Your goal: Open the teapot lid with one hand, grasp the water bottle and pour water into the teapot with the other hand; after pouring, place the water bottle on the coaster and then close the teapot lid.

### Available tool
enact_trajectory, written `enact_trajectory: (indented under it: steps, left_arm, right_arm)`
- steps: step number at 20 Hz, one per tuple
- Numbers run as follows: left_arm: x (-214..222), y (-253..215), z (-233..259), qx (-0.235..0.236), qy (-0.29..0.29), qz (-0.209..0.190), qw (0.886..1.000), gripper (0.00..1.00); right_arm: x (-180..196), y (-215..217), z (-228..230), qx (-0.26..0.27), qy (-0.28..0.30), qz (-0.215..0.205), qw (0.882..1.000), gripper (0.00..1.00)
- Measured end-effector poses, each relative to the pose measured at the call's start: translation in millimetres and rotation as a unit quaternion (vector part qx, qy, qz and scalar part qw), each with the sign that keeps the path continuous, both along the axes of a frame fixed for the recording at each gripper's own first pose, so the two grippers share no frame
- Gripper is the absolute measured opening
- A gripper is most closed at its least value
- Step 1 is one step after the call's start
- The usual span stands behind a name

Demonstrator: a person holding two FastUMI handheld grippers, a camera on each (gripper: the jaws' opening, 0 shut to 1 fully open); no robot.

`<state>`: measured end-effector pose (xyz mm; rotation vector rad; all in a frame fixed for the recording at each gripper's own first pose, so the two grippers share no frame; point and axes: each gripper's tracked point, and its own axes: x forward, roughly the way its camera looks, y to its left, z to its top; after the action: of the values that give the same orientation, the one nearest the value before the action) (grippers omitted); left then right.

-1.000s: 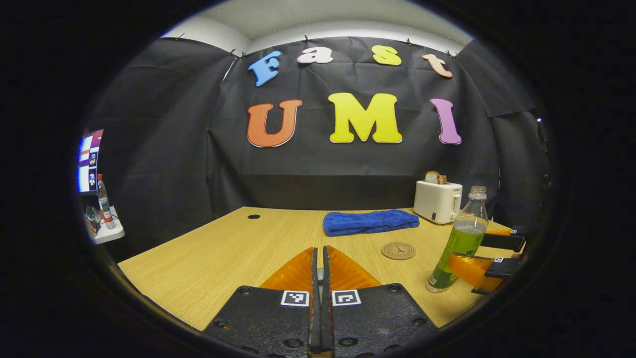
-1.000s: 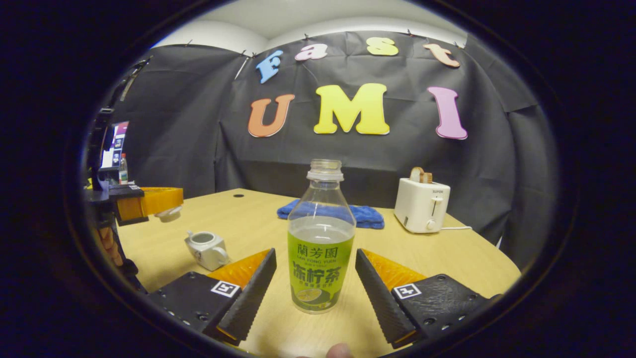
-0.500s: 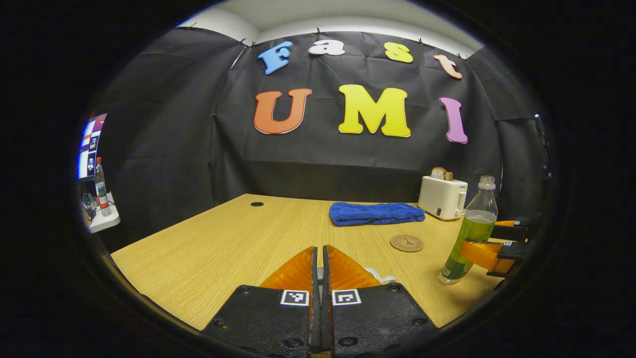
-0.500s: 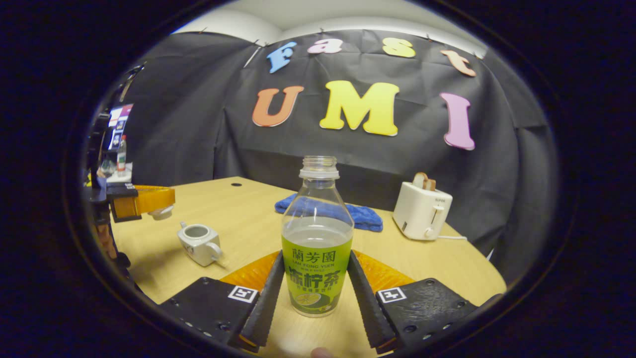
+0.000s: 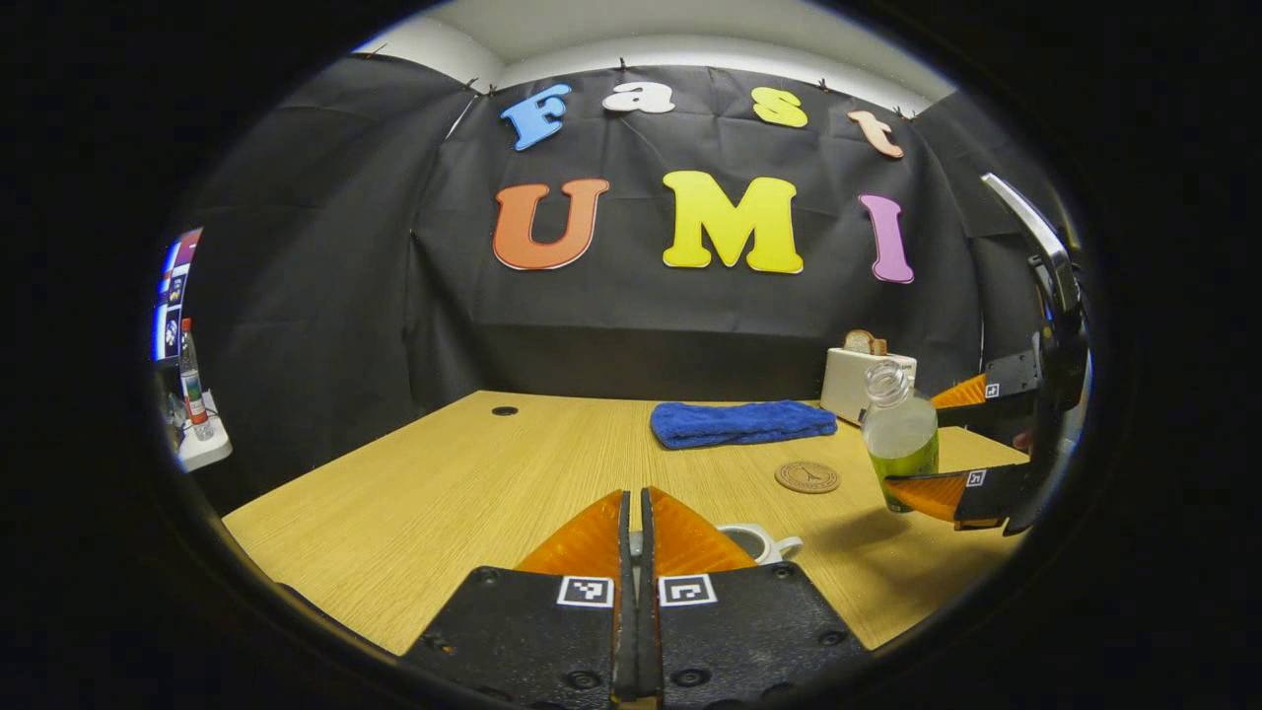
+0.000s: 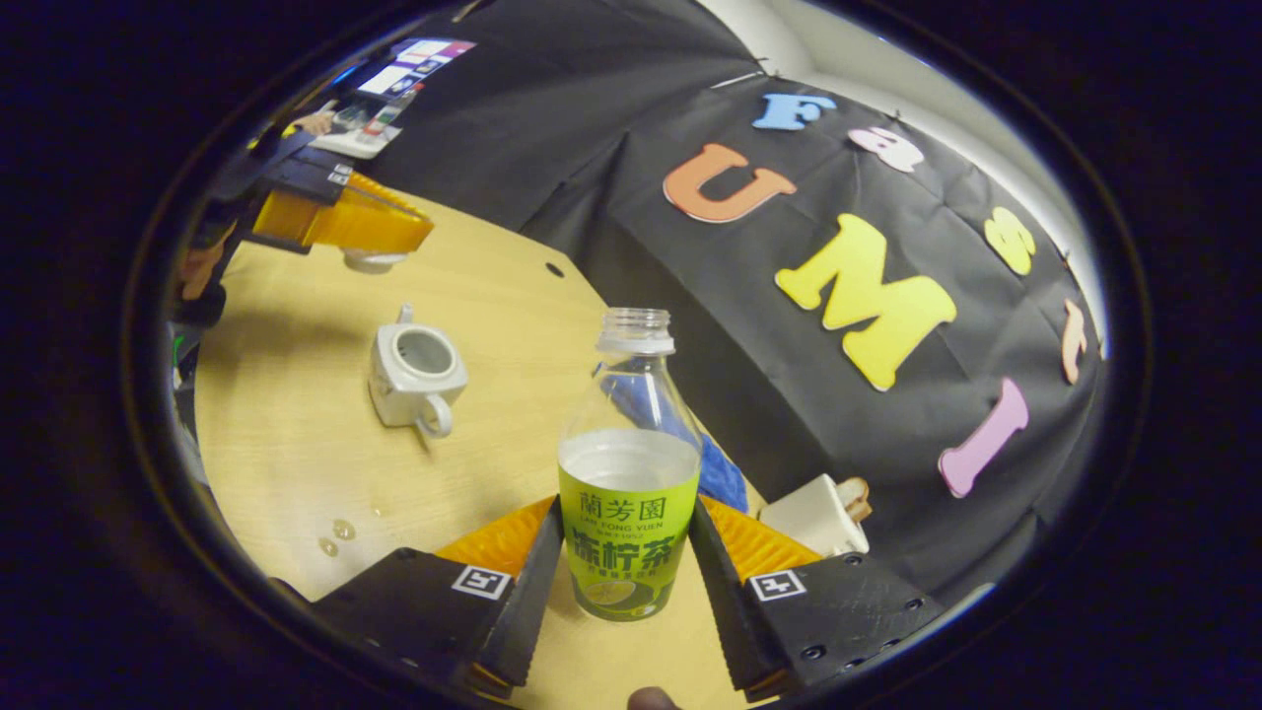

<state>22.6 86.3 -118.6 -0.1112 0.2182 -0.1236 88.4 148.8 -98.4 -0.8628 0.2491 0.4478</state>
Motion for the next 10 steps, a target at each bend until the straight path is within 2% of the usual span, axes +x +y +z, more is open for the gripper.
enact_trajectory:
  steps: [4, 10]
  left_arm:
    - [-1.0, 9.6, -3.5, 0.003, 0.0, -0.002, 1.0, 0.03]
    - [-1.9, 19.8, -13.1, 0.007, 0.006, -0.006, 1.0, 0.03]
  right_arm:
    - [5.4, 14.6, -4.8, -0.084, -0.029, 0.028, 0.996, 0.75]
    - [13.7, 34.7, -7.0, -0.197, -0.089, 0.072, 0.974, 0.75]
